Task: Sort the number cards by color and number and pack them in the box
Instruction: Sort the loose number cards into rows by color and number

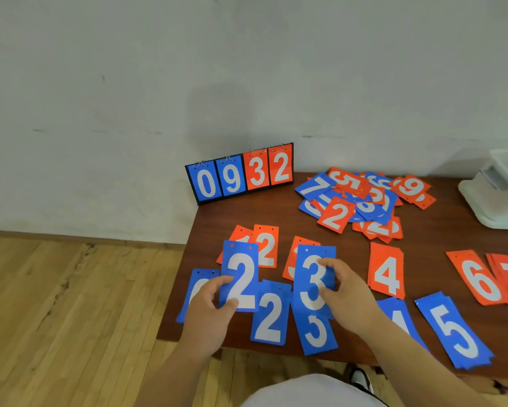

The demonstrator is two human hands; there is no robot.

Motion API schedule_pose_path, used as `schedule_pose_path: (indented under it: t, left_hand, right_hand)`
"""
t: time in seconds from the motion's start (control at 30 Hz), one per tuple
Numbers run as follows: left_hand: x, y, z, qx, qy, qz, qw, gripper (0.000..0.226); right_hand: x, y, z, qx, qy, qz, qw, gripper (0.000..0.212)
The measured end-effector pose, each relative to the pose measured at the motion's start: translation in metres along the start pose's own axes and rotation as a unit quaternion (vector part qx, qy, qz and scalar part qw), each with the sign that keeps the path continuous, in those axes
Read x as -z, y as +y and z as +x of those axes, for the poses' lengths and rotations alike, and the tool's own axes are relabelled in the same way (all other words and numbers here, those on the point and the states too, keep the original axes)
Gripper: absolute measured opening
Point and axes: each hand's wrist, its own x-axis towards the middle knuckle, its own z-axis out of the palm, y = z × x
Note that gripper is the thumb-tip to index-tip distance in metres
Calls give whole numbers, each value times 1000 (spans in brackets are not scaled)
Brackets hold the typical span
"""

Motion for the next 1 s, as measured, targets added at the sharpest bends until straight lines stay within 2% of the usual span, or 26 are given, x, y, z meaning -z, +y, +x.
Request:
schedule_pose_path:
  t: [0.23, 0.4, 0.5, 0.6, 0.73, 0.83, 1.0]
  left_hand:
    - [-39, -30, 19, 5, -93, 120, 988, 33]
    - [-70, -65, 29, 38, -152, 210, 965, 33]
    - [-84, -83, 28, -21, -160, 347, 924, 36]
    - [-93, -82, 26, -74, -113, 462, 876, 39]
    - [-96, -71, 32, -55, -144, 482, 863, 45]
    - [-92, -59, 40, -49, -153, 479, 863, 46]
    - [-92, -20, 59, -79, -123, 457, 878, 51]
  right_hand:
    - [-19, 51, 6, -89, -13, -23, 996, 49]
    - [-41, 79, 15, -126, -88, -69, 986, 49]
    - [-52, 93, 19, -97, -109, -176, 973, 49]
    - [-56, 96, 19, -64, -83, -268, 958, 52]
    - [-55, 89, 21, -61, -96, -293, 949, 52]
    - [-49, 80, 23, -67, -101, -272, 955, 55]
    - [-9, 61, 33, -83, -26, -224, 971, 64]
